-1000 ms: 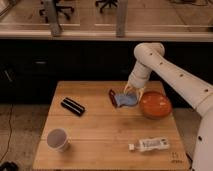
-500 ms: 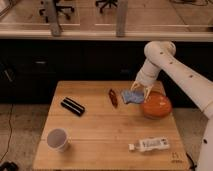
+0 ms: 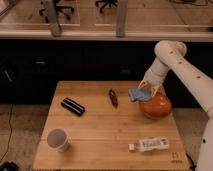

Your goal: Place the white sponge in the ceramic bowl

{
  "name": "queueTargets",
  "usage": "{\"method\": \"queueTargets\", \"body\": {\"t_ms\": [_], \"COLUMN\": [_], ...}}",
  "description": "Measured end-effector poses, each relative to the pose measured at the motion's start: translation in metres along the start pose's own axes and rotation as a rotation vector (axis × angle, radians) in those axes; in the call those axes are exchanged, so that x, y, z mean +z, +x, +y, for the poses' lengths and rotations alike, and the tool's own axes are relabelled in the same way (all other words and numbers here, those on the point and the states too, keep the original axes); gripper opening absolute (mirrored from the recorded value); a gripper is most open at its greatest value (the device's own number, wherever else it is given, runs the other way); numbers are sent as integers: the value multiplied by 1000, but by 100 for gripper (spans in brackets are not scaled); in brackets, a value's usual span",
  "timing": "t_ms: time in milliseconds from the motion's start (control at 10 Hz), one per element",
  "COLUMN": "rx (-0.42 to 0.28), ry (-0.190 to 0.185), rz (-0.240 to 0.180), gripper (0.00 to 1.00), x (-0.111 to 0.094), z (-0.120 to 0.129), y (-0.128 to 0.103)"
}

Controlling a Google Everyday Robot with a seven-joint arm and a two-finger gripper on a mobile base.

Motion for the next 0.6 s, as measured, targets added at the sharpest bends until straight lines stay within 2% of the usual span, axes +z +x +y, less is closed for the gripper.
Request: {"method": "queueTargets", "body": {"t_ms": [600], "rx": [43], "ry": [33], "rz": [-9], "gripper": [5], "x": [2], "z": [23], "y": [27]}}
